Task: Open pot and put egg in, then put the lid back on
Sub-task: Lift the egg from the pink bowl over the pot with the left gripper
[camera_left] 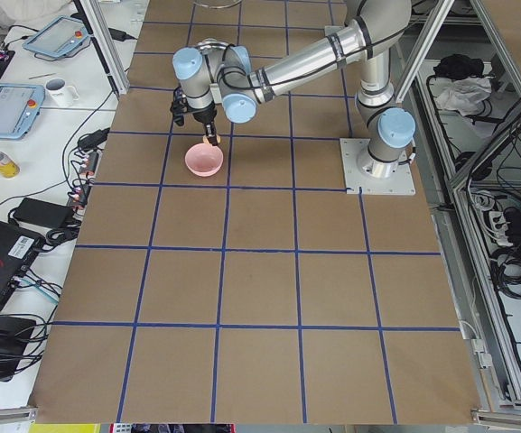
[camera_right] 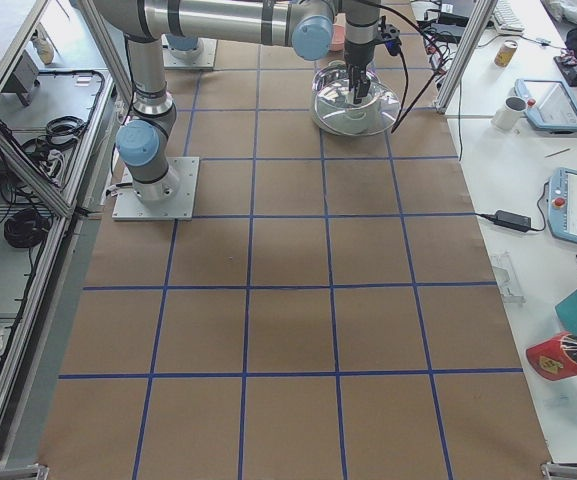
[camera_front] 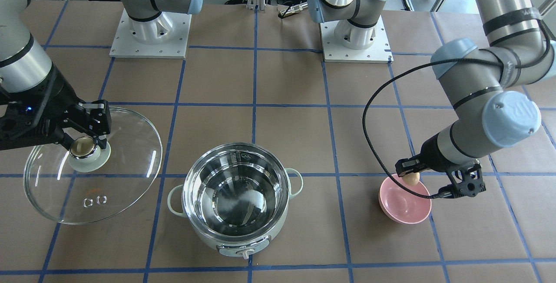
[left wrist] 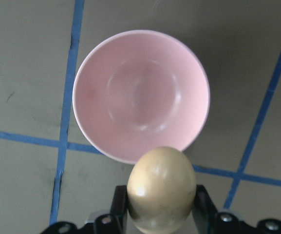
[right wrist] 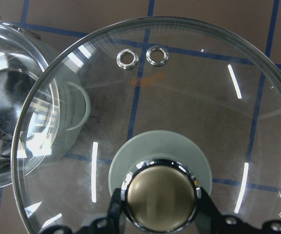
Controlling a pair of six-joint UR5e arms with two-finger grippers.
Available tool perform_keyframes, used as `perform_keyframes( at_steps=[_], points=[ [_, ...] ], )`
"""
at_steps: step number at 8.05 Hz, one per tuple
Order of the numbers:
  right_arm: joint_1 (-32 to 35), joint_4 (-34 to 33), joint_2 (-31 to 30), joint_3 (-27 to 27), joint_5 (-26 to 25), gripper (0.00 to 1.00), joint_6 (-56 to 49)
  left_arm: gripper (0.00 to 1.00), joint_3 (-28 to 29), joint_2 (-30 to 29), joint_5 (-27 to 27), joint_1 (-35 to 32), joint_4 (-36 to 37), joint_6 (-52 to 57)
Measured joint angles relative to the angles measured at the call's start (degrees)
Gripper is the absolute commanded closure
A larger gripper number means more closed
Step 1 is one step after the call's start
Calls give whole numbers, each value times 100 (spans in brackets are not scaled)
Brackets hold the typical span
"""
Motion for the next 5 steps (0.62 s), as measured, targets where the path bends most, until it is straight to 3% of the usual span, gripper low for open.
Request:
perform_keyframes(
  at_steps=[3, 5],
  points=[
    [-16, -2, 3, 8, 18, 100, -47, 100, 832, 510, -43, -738, -1044, -257],
    [-17, -7, 9, 16, 45, 100, -50, 100, 1104, 534, -337, -1461, -906, -659]
  ],
)
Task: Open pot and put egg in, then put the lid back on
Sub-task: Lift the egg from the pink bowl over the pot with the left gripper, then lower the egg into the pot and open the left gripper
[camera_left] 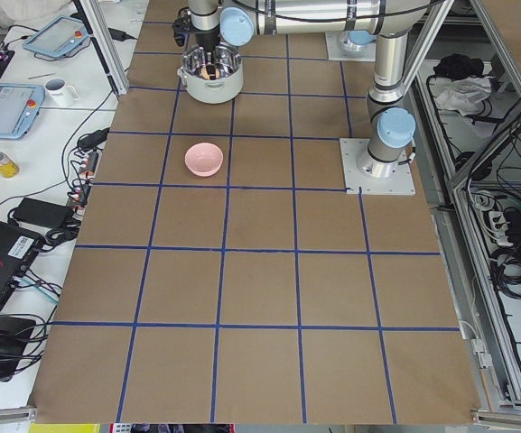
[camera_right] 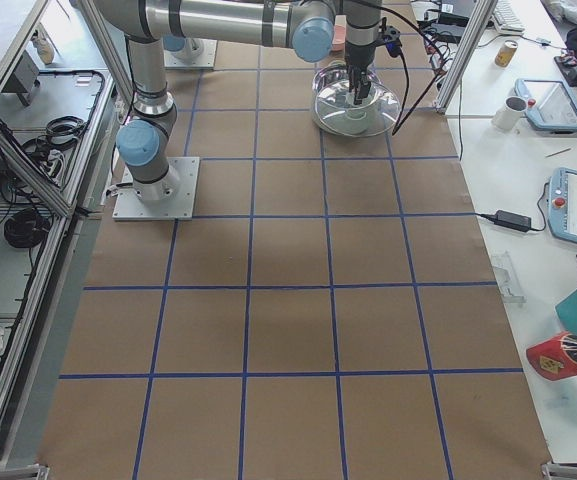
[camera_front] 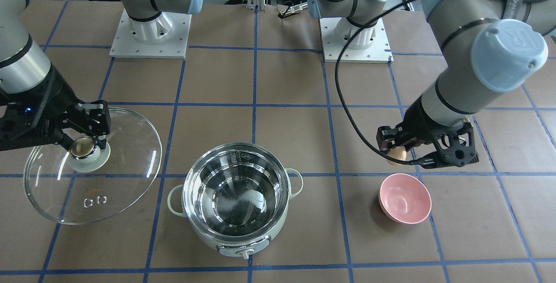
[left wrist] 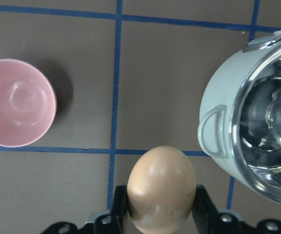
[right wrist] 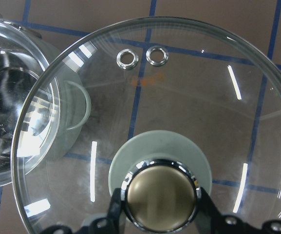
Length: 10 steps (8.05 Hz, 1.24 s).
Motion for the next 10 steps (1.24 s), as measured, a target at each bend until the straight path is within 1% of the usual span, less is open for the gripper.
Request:
perform_keyframes(
  at_steps=[2, 5, 6, 10],
  points=[
    [0, -14, 17, 5, 24, 100, 0, 100, 50, -167, -171, -499, 490, -219],
    [0, -33, 26, 49, 25, 100, 0, 100, 124, -822, -196, -1147, 1624, -643],
    [0, -41, 23, 54, 25, 100, 0, 100, 140, -1002, -160, -1330, 1847, -708],
    [0, -40, 9, 58, 35, 100, 8, 100, 102, -1529, -8, -1737, 2064, -1122]
  ],
)
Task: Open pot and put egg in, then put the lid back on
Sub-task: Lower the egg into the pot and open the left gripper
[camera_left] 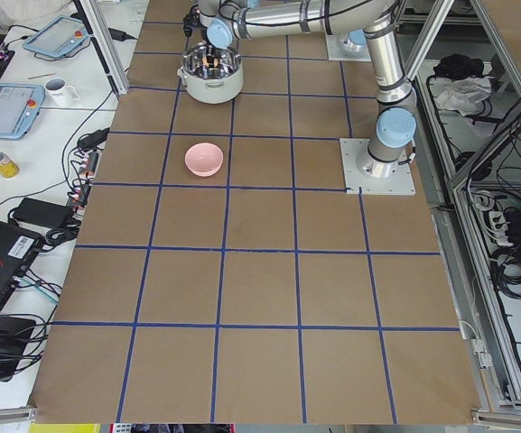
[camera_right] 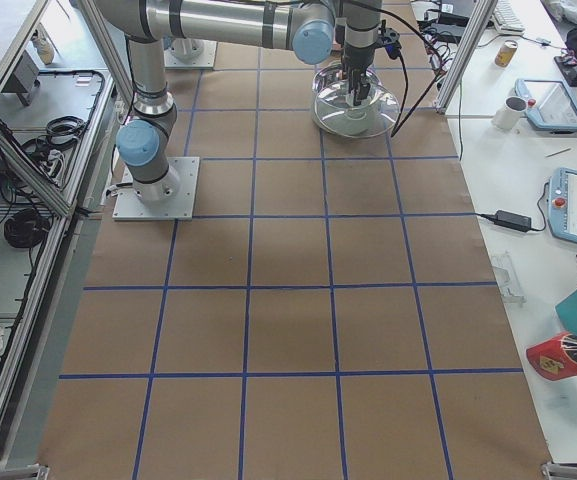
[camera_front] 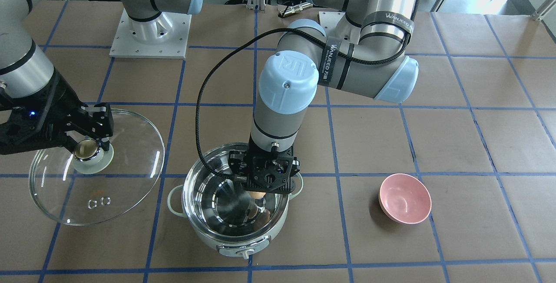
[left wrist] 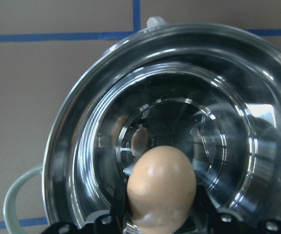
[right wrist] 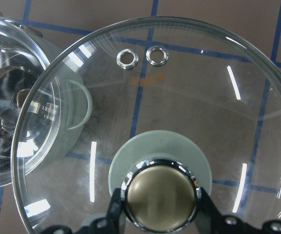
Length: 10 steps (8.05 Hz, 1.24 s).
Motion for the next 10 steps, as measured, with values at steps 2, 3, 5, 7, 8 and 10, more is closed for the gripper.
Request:
perform_keyframes(
  at_steps=[2, 3, 5, 7, 8, 10],
  points=[
    [0, 0, 1, 0, -2, 100, 5, 100, -42, -179, 78, -79, 145, -81],
    [0, 1, 0, 0, -5, 100, 7, 100, -85, -242, 89, -91, 249, -94],
    [0, 11, -9, 0, -9, 100, 3, 100, -122, -316, 94, -132, 374, -108],
    [0, 24, -15, 1, -6, 100, 1, 100, -157, -425, 95, -190, 502, -142],
    [0, 34, -14, 4, -4, 100, -2, 100, -228, -461, 96, -206, 554, -156],
    [0, 41, 2, 2, -5, 100, -1, 99, -327, -487, 102, -215, 607, -171]
  ],
)
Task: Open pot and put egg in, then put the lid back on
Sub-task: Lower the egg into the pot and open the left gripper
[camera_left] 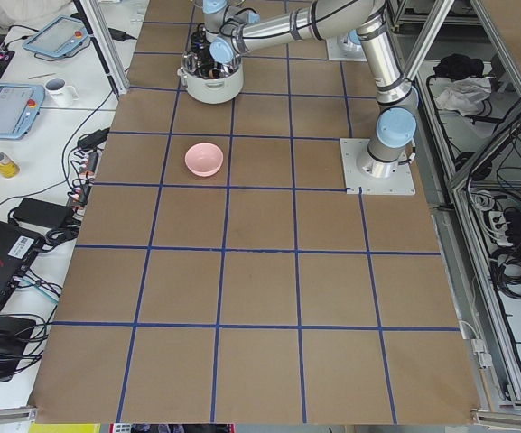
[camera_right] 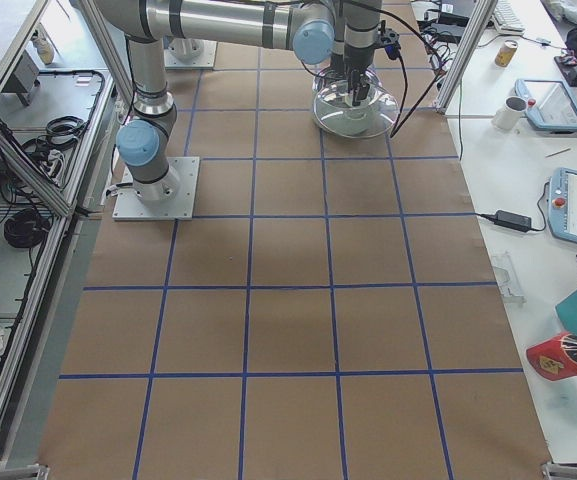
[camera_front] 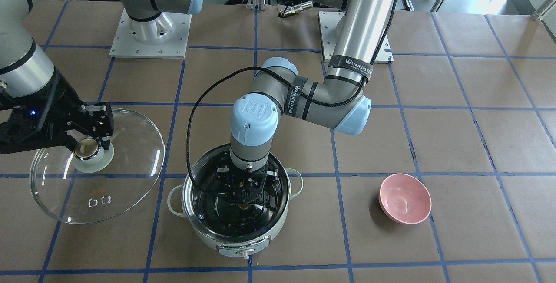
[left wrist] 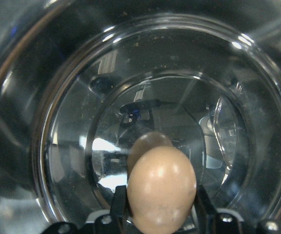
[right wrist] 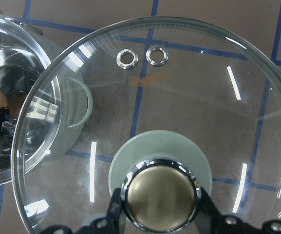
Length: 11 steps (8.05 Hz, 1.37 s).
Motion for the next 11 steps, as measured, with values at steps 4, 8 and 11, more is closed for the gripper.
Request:
perform_keyframes(
  at_steps=[4, 8, 11],
  points=[
    [0, -11, 16, -2, -8, 100, -7, 74, -80, -42, -2, -10, 191, -12],
    [0, -15, 13, -2, -5, 100, -7, 10, -226, -94, -5, -13, 444, -6],
    [0, -15, 11, -2, -5, 100, -7, 0, -219, -67, 15, -11, 509, 1]
  ],
)
